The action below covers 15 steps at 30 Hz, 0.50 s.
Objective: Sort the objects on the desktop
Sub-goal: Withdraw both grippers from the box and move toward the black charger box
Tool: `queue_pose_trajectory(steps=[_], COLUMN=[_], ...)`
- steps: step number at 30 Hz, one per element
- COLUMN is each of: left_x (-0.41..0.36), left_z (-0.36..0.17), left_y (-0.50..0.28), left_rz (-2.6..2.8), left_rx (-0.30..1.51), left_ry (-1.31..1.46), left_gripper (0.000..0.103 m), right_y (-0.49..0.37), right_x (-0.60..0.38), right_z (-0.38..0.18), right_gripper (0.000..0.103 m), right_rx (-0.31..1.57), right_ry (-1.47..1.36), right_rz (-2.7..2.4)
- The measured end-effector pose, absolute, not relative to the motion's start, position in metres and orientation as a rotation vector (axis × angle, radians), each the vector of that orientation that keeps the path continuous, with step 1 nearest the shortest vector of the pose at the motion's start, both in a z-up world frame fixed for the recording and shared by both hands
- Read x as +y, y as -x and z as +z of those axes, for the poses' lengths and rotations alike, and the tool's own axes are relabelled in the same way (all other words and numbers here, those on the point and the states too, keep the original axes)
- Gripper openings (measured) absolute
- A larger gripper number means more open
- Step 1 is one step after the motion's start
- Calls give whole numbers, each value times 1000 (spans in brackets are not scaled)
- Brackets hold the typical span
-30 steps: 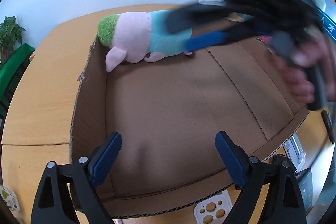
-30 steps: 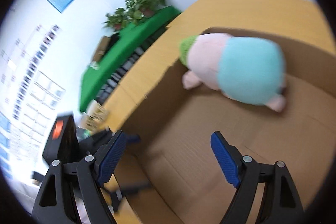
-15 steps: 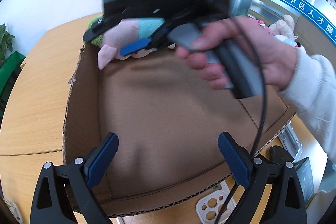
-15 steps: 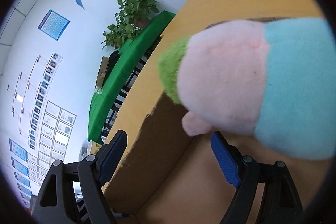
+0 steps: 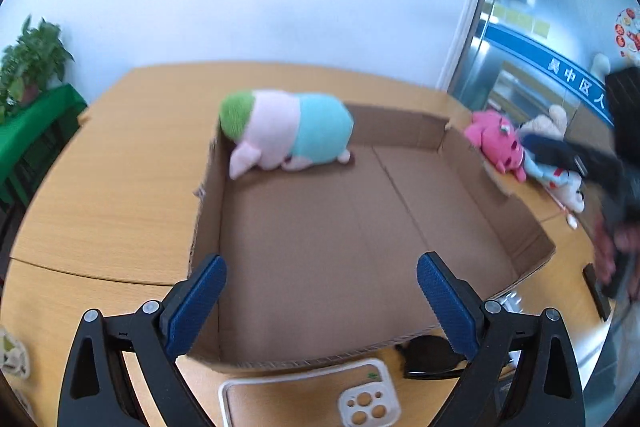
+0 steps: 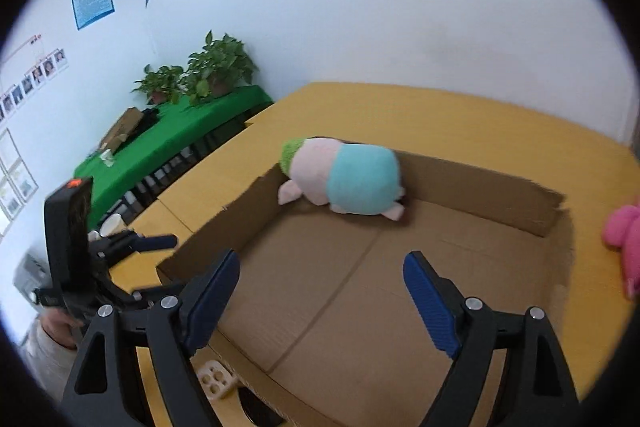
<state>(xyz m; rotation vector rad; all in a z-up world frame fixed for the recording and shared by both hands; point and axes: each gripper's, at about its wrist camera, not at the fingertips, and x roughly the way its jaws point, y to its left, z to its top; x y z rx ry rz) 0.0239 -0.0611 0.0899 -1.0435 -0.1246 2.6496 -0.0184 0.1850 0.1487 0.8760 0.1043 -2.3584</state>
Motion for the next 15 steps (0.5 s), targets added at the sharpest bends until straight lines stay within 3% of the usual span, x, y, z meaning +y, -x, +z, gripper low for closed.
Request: queue_pose_trajectory(steps=[6,15], left_x=[-41,6], left_z=[102,68], left_y=[-69,-134], left_rz=[2622,2361], left_rx=[-128,-99], left_ry=[999,1090], left_gripper=[97,97], right_y=[-91,-197], right_x=[241,266], right_z=[134,36], right_gripper=[88,88], right_rx=[145,80], right_ry=[-876,-1101], right_rz=[-2316,-2068])
